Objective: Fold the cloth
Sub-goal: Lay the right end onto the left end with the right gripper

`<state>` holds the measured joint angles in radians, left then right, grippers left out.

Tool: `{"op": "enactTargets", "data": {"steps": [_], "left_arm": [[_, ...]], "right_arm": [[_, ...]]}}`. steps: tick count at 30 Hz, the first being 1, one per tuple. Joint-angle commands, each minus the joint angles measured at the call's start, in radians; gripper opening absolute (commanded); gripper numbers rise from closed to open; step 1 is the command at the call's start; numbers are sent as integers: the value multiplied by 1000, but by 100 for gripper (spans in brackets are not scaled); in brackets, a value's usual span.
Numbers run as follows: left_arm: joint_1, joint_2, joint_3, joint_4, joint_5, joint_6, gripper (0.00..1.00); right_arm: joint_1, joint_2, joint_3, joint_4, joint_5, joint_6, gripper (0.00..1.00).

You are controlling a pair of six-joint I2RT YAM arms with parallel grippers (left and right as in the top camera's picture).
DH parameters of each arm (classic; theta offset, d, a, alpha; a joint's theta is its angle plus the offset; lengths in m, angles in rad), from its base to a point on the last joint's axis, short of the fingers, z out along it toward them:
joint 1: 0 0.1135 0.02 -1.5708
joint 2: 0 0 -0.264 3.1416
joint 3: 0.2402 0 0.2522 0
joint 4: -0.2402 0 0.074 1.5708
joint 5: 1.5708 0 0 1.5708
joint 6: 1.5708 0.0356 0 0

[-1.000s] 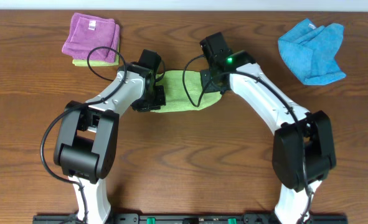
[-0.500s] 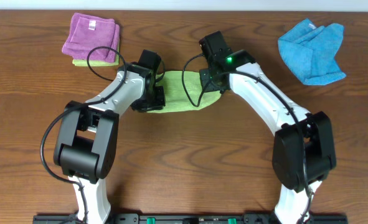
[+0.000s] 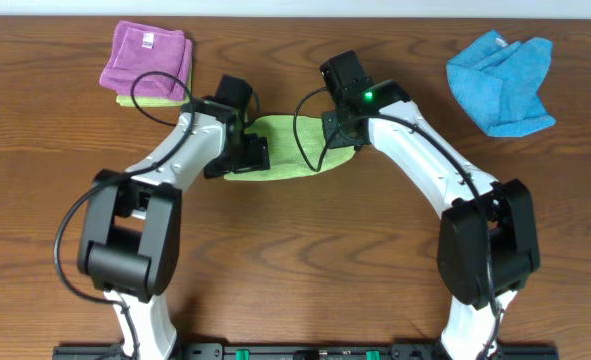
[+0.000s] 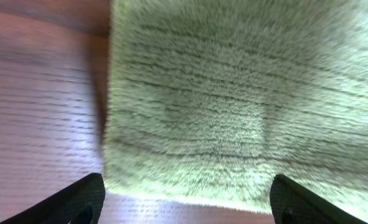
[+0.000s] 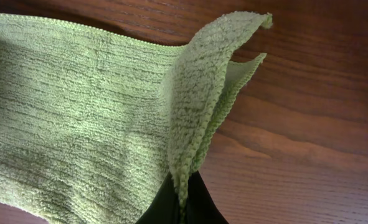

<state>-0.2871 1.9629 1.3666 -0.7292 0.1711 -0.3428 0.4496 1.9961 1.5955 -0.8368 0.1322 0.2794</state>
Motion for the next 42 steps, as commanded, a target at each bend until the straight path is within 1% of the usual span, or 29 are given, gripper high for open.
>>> {"op": "enactTargets", "data": {"steps": [1,5,8,11,19,26,35,42], "left_arm": [[19,-60,27,-12,-22,6,86],[40,-101,27,-21,-35,5,87],[63,-127,27,-32,-100,-16,89],[99,-150,27,-47,-142,-13,92],[186,-155,27,-142,-153,26,92],[195,-155,27,-150,-156,38,92],[195,-155,27,-157,-155,37,93],[195,-155,27,-164,-153,45,93]], "right_arm": [[10,-28,21,-2,22,-12,1],[11,-28,21,-2,21,-11,1],[19,-29,21,-3,22,-13,2],[44,-29,27,-3,27,-40,2],[160,-29,41,8,159,-147,1],[211,-29,42,37,169,-147,1],[213,-28,60,129,171,-145,1],[213,-2,60,157,166,-94,1]]}}
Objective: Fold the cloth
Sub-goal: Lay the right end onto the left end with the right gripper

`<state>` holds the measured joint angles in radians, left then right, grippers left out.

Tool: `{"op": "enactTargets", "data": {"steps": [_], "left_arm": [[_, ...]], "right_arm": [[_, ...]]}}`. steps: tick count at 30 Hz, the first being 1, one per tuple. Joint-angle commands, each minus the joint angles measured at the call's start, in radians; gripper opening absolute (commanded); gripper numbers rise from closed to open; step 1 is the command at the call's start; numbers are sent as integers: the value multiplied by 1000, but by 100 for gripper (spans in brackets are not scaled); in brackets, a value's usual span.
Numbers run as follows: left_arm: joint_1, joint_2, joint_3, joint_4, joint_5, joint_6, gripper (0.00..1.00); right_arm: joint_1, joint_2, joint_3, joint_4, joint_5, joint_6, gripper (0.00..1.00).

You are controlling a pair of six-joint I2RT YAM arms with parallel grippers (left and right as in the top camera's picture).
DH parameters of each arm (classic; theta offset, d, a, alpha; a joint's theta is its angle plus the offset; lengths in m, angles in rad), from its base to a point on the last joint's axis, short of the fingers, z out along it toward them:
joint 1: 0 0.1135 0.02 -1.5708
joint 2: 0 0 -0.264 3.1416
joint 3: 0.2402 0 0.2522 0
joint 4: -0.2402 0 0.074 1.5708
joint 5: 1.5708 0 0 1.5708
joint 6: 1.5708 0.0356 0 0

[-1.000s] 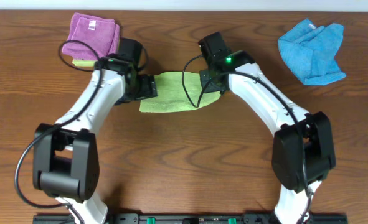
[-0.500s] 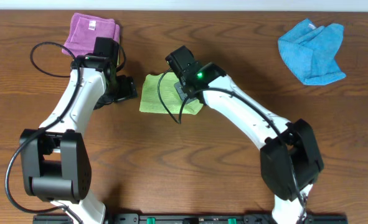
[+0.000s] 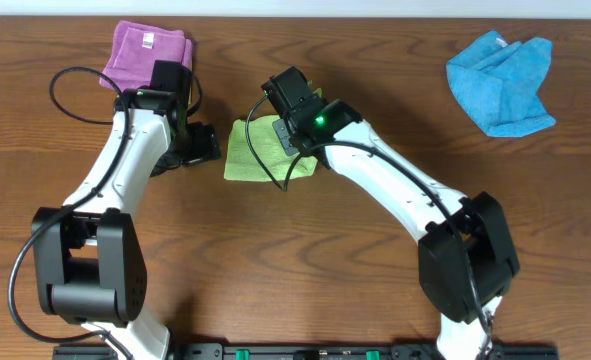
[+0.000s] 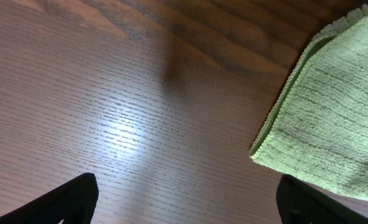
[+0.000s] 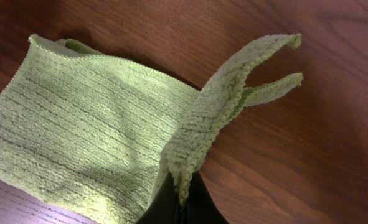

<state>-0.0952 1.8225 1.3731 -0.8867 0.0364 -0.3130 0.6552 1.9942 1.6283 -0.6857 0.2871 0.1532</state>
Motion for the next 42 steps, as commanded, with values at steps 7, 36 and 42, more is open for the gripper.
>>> {"op": "enactTargets", "data": {"steps": [7,36,42], "left_arm": [[3,-14,21,-15,-18,27,93],[3,-14,21,-25,-47,82,97],[3,-14,21,-25,-47,82,97]], "right_arm": [[19,33,27,37,0,73,1],[141,119,27,117,-85,280,2],[156,134,27,107,-97,295,1]]}}
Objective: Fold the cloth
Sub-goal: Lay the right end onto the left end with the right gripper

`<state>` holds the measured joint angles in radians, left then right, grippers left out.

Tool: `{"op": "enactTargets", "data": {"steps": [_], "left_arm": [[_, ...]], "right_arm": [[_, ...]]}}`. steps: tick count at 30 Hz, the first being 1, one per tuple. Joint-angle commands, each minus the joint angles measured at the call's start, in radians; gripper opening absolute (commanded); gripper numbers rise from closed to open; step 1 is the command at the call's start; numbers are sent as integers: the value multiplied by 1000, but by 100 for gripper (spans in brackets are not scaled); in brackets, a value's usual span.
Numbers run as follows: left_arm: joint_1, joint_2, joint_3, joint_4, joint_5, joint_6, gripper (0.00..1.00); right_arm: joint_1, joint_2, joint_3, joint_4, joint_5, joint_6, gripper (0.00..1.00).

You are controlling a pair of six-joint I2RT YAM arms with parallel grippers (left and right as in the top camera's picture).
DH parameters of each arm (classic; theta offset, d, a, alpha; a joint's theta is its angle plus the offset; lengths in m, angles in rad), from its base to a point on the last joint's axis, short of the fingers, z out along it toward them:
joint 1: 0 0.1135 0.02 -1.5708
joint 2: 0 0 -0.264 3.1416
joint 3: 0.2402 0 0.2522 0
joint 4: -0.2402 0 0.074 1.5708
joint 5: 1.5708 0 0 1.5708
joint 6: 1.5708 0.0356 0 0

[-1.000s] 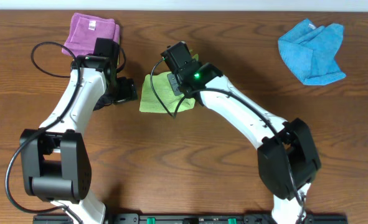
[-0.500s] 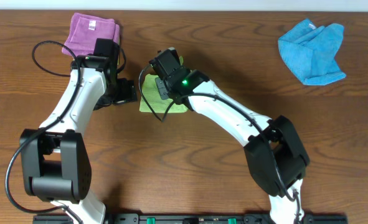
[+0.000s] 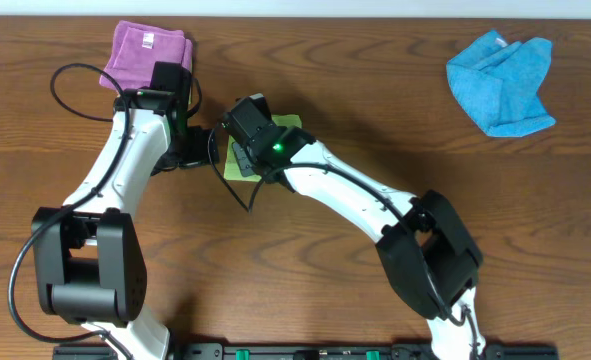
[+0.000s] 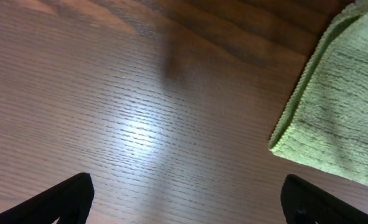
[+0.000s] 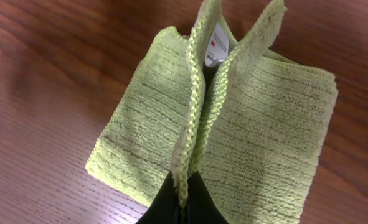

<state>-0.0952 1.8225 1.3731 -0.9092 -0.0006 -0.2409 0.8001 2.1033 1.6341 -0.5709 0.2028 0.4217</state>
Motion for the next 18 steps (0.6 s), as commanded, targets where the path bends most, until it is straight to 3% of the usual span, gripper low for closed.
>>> {"op": "enactTargets", "data": {"steps": [1,6,7,9,10,11,18], "left_arm": [[3,-14,21,-3,-10,10,97],[3,-14,21,-3,-10,10,98],[3,-14,21,-3,-10,10,98],[3,-14,21,-3,-10,10,98],[3,-14,21,-2,-10,10,98],[3,-14,21,-2,-10,10,98],[3,-14,21,2,-10,10,98]], "right_arm": [[12,27,21,-9,-12,31,1],[10,37,21,7,10,30,7],[10,37,21,10,10,30,19],[10,37,21,23,3,29,73],[13,37,21,29,-3,26,92],[14,37,21,33,-5,26,99],[18,37,21,61,-14,27,99]]}}
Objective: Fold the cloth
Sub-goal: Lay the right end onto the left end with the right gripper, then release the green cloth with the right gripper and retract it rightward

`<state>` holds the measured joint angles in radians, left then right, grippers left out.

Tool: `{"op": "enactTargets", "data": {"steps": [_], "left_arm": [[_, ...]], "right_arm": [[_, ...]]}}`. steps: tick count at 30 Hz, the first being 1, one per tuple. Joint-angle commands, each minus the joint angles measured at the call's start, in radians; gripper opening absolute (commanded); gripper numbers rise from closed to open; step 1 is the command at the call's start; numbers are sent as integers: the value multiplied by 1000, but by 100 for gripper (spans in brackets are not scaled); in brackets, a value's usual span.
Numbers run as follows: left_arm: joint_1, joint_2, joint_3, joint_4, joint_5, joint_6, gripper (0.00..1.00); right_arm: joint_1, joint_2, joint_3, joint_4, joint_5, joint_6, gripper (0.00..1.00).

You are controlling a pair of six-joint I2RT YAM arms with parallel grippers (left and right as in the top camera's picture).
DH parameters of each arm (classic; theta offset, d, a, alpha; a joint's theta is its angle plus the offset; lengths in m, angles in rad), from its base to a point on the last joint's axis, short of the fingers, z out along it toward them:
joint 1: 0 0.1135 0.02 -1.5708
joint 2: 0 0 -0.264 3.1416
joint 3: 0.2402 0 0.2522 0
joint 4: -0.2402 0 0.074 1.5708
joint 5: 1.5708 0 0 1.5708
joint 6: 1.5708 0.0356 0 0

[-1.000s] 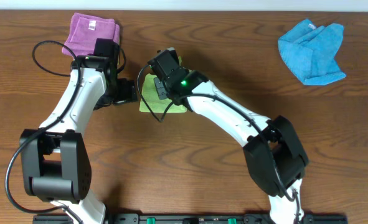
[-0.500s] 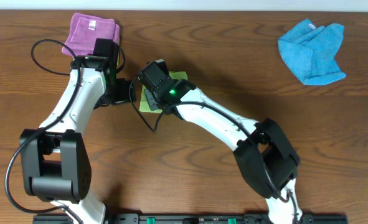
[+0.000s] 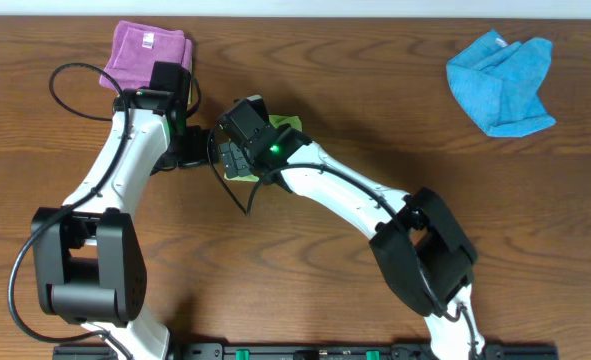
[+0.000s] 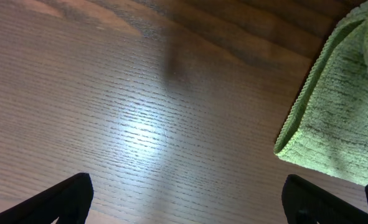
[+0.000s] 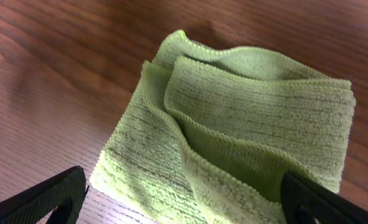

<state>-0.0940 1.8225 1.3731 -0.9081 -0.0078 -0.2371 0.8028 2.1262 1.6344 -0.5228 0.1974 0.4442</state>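
Observation:
The green cloth [image 5: 233, 130] lies folded on the wooden table, its top layer rumpled and slightly askew. In the overhead view only bits of the green cloth [image 3: 286, 124] show past the right arm. My right gripper [image 5: 184, 202] hovers open just above the cloth, and nothing sits between its fingers [image 5: 47, 199]. My left gripper [image 4: 184, 202] is open over bare wood, with the cloth's left edge [image 4: 333, 118] to its right. Seen from overhead, the left gripper [image 3: 203, 148] and right gripper [image 3: 233, 158] are close together.
A folded purple cloth [image 3: 147, 52] rests on another green one at the back left. A crumpled blue cloth [image 3: 502, 70] lies at the back right. The left arm's cable [image 3: 75, 80] loops near the purple stack.
My right gripper has opened and let go of the cloth's pinched edges. Those layers, held upright before, now lie on top of the folded cloth. The left arm has not moved.
The cloth lay stretched out between both grippers, the right one shut on its right end. Then the left gripper was off to the left, and the right held that end farther left. Then it held the end above the folded cloth. Now the end is released.

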Motion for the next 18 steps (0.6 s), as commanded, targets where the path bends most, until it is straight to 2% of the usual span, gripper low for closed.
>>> {"op": "enactTargets", "data": {"steps": [1,10,18], "left_arm": [[2,-14,21,3,-3,6,98],[2,-14,21,8,-19,6,98],[3,-14,21,10,-29,6,96]], "right_arm": [[15,14,21,21,-21,4,99],[15,11,24,50,-171,15,99],[14,-67,117,23,-180,-14,99]]}}
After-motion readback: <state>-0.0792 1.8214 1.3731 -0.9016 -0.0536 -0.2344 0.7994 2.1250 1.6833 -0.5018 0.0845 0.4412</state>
